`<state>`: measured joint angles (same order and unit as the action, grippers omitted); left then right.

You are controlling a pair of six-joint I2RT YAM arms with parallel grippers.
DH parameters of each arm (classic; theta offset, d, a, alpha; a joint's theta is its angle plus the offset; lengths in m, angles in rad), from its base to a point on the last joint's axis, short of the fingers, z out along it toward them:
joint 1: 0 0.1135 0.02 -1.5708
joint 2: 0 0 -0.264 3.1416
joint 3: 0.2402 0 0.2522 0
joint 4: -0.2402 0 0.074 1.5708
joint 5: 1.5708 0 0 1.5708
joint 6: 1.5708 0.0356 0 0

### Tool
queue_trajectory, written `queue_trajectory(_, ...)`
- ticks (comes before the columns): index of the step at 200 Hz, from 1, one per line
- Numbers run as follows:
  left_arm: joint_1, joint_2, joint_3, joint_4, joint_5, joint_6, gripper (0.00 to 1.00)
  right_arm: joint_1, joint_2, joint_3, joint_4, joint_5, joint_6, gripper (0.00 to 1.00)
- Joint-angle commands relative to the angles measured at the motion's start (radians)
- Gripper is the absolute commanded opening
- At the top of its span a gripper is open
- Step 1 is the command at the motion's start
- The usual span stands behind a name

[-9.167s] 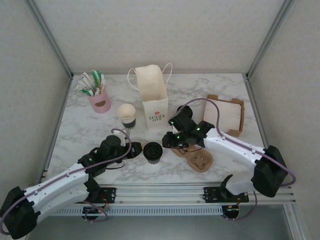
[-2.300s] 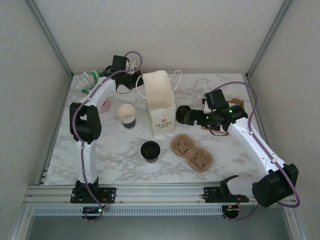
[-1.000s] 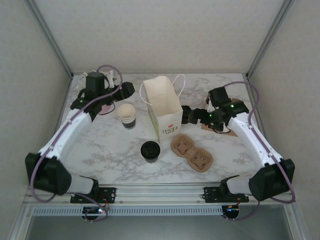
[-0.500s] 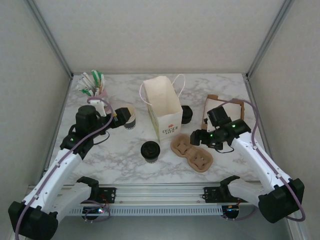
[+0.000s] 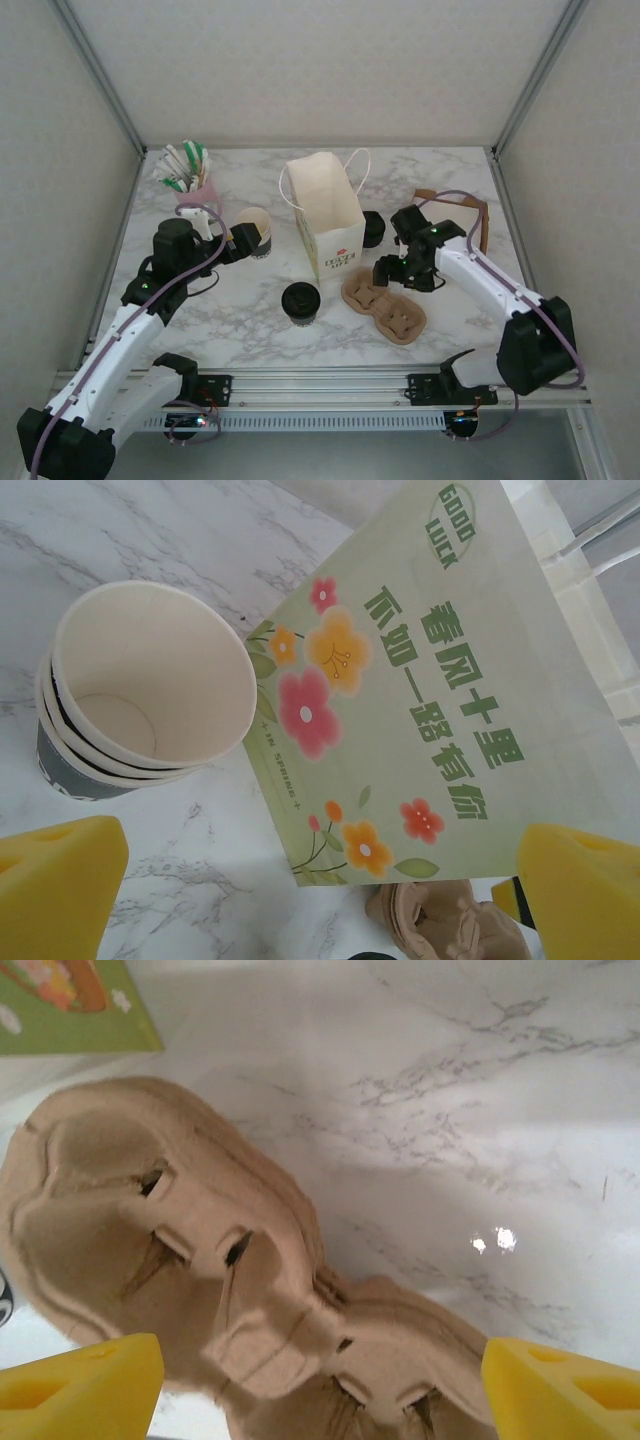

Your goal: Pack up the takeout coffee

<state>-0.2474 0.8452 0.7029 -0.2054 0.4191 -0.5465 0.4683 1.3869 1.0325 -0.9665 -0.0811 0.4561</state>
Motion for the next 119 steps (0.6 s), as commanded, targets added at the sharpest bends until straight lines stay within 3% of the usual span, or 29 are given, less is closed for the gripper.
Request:
queue_trajectory(1,-0.006,-0.005,-0.005,0.012,-0.021,0.018,1.00,0.006,0.066,0.056,0.024,0.037,-0.030,0.84)
queue_trajectory(65,-0.006,-0.001,-0.003,0.016,-0.029,-0.005,1.00,0.005,0.213,0.073,0.058,0.048,-0.036,0.84)
queue_trajectory(119,-0.006,-0.020,-0.003,0.023,-0.025,-0.032,1.00,-0.047,0.190,0.040,0.055,0.139,0.042,0.84)
